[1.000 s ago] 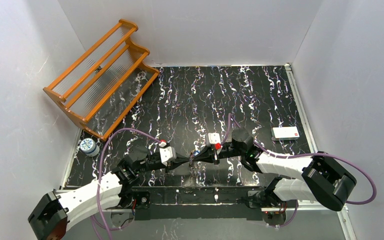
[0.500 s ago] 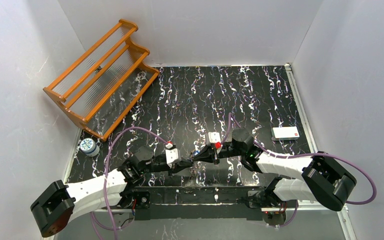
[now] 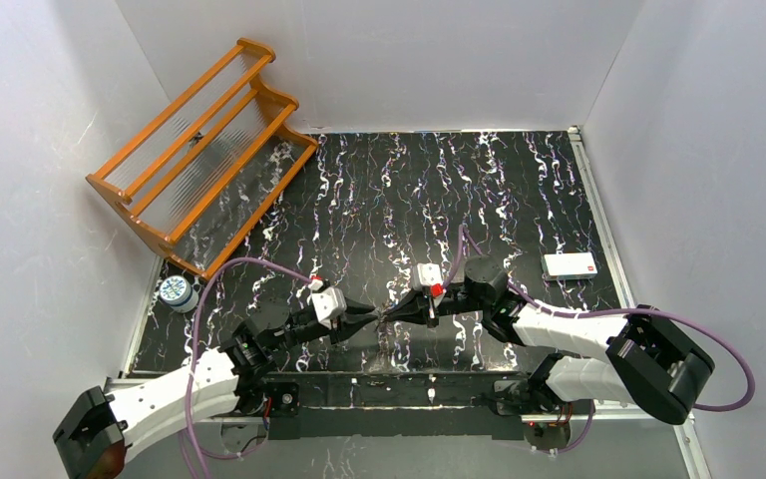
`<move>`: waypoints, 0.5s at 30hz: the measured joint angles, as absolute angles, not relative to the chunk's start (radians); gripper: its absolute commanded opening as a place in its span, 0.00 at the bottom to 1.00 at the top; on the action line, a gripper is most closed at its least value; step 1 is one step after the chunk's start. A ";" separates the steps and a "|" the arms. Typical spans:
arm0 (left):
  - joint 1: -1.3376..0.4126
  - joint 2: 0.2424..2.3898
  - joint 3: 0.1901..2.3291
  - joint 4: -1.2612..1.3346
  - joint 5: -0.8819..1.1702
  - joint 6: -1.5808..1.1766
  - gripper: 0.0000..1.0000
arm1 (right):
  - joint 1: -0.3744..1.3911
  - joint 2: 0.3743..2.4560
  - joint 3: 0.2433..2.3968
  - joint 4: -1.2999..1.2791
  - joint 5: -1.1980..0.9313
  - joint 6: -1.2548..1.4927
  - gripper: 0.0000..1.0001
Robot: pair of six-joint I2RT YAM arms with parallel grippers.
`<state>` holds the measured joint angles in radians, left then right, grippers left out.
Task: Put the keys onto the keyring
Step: Adjust the key on the keyring.
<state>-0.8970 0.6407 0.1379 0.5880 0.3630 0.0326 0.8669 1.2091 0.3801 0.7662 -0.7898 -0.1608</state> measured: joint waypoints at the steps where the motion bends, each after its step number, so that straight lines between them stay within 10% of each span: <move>1: -0.897 0.638 0.138 0.588 0.353 0.027 0.20 | 0.867 1.209 0.380 0.766 -0.790 -0.161 0.01; 10: -0.897 0.753 0.153 0.596 0.375 0.010 0.21 | 0.867 1.209 0.382 0.766 -0.793 -0.161 0.01; 15: -0.897 0.794 0.163 0.622 0.406 0.003 0.00 | 0.867 1.209 0.382 0.765 -0.793 -0.161 0.01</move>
